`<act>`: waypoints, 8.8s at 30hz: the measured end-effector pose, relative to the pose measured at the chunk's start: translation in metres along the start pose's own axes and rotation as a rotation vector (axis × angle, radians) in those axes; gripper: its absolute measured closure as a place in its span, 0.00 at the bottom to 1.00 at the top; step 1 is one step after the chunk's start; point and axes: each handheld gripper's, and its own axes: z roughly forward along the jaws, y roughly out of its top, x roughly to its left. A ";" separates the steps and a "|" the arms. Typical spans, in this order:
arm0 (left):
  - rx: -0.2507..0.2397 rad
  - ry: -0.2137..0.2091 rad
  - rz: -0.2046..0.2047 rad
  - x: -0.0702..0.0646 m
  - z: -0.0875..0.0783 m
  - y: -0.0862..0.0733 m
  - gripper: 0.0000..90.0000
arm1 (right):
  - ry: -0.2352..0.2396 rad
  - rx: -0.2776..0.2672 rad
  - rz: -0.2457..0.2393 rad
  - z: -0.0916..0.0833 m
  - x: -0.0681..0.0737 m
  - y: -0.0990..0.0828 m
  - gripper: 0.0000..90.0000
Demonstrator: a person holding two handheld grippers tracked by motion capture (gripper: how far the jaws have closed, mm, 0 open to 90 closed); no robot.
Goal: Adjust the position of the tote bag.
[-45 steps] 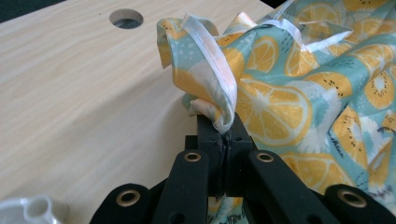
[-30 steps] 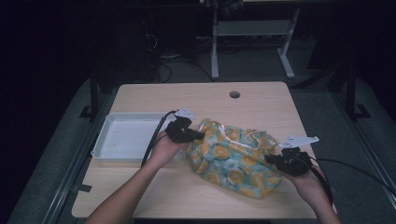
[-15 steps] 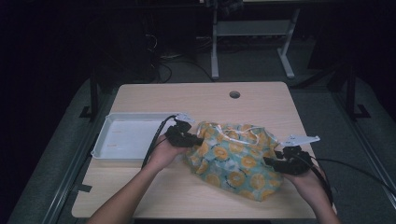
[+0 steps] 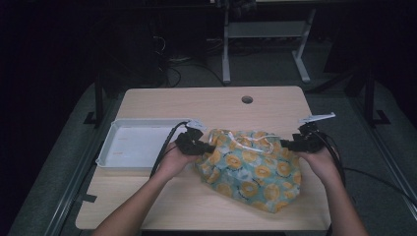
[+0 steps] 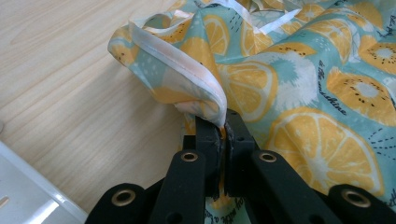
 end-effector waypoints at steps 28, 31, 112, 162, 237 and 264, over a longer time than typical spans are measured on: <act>-0.005 -0.003 -0.014 0.004 0.002 0.003 0.98 | 0.012 0.058 -0.078 0.044 -0.008 0.004 1.00; -0.022 0.000 -0.022 0.006 -0.004 0.006 0.98 | 0.022 0.011 -0.089 0.027 -0.006 0.014 1.00; -0.012 -0.027 0.071 -0.038 -0.023 -0.033 0.98 | 0.361 0.011 -0.429 -0.035 0.142 -0.051 1.00; -0.156 0.049 -0.014 0.011 -0.027 0.019 0.44 | 0.284 -0.279 -0.464 -0.073 0.104 -0.027 1.00; -0.055 -0.141 0.128 -0.062 -0.100 -0.094 0.62 | 0.362 -0.140 -0.347 -0.106 0.096 -0.125 0.50; -0.068 -0.190 0.247 -0.066 -0.074 -0.039 0.35 | 0.330 -0.123 -0.302 -0.094 0.082 -0.116 0.45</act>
